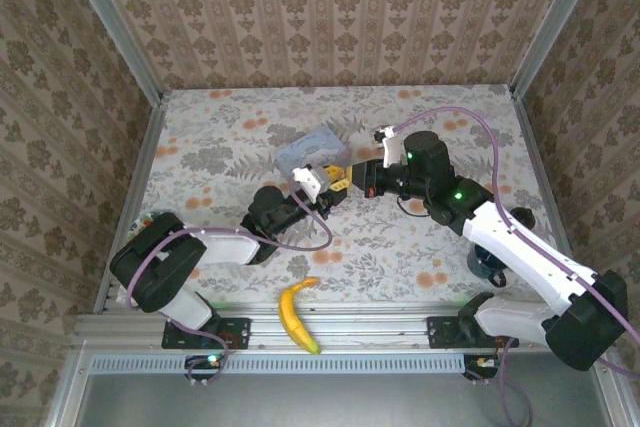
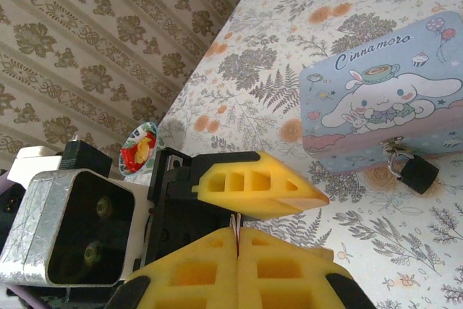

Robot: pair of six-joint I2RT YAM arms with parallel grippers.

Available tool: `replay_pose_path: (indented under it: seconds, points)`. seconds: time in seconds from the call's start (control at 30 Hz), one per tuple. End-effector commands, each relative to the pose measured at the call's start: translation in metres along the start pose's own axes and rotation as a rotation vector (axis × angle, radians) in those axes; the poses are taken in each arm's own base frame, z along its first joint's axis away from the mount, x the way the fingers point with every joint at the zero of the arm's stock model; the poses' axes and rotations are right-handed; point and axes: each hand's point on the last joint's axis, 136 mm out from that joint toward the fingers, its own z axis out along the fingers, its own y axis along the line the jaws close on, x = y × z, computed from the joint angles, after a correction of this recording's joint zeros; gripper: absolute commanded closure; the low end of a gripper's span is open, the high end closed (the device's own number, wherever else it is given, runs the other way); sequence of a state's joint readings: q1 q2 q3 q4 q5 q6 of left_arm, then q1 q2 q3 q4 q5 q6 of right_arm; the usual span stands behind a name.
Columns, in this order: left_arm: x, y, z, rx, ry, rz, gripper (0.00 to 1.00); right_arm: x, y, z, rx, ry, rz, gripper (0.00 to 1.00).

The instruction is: Unlock the padlock with the key

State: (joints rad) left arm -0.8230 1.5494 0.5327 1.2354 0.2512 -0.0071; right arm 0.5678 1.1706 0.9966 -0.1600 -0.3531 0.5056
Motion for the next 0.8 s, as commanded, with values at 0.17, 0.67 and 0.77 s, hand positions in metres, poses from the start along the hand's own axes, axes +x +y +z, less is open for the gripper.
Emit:
replay_pose_path:
  seconds: [0.17, 0.67, 0.77]
  points:
    - [-0.0182, 0.0026, 0.0018, 0.007, -0.049, 0.026, 0.76, 0.0008, 0.0052, -0.0027, -0.025, -0.006, 0.006, 1.00]
    - [-0.0161, 0.0030, -0.0021, -0.019, -0.011, 0.104, 1.00, 0.0035, -0.0008, -0.0019, 0.001, -0.004, 0.015, 1.00]
    - [-0.0174, 0.0038, -0.0025, -0.027, 0.005, 0.142, 1.00, 0.0039, -0.0006, -0.0025, 0.003, -0.002, 0.013, 1.00]
